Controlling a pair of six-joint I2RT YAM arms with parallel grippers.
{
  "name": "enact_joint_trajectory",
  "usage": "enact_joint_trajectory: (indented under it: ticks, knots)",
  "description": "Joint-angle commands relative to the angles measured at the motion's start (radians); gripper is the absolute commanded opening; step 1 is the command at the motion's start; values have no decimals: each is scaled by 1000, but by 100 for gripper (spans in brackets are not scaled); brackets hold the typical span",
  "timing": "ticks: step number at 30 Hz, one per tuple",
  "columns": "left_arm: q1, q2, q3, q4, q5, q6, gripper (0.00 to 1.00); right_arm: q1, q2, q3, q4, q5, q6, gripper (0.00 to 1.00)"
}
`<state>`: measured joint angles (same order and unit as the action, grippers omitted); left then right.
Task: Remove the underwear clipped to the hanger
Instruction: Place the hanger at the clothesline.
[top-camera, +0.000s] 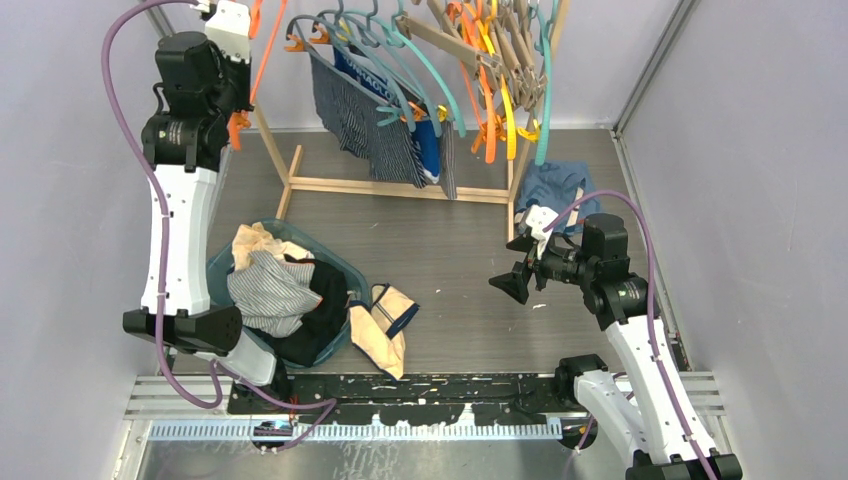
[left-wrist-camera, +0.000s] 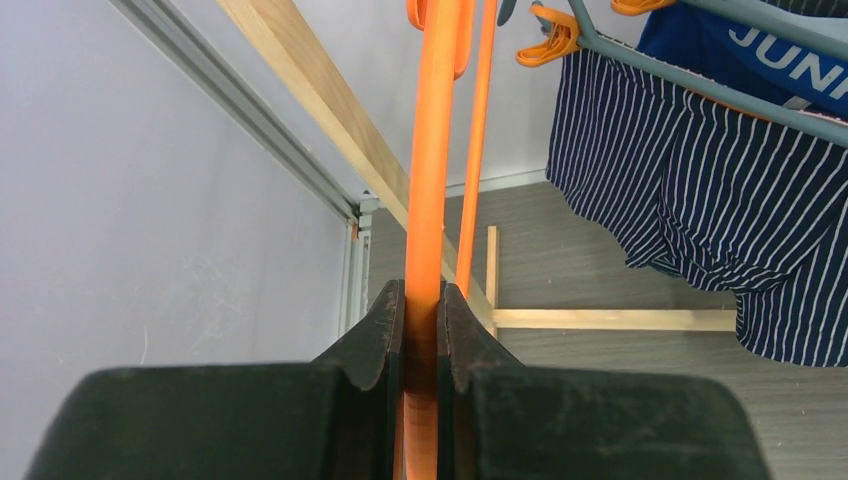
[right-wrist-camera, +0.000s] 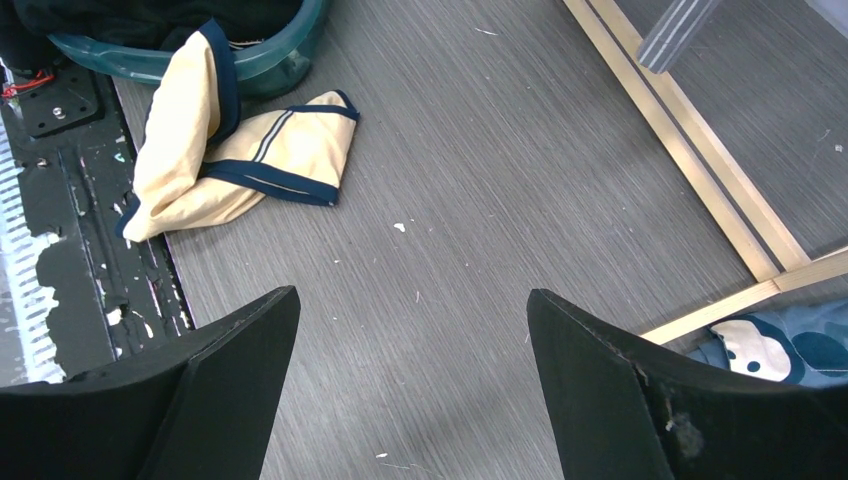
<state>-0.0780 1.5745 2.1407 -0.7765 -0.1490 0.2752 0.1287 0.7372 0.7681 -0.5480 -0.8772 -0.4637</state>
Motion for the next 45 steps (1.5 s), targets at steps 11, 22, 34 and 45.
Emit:
enact_joint_trajectory:
  ticks: [11, 22, 34, 45]
  knots:
    - [32, -17, -46, 210, 10, -11, 0, -2, -2, 13, 20, -22, -1, 90]
    - [55, -6, -111, 265, 61, -15, 0, -2, 7, 13, 19, -21, -3, 90]
    - [56, -65, -226, 249, 79, 12, 37, -3, 10, 7, 22, -22, -7, 90]
    - [55, -210, -366, 185, 74, 32, 86, -2, 22, 2, 26, -14, -5, 90]
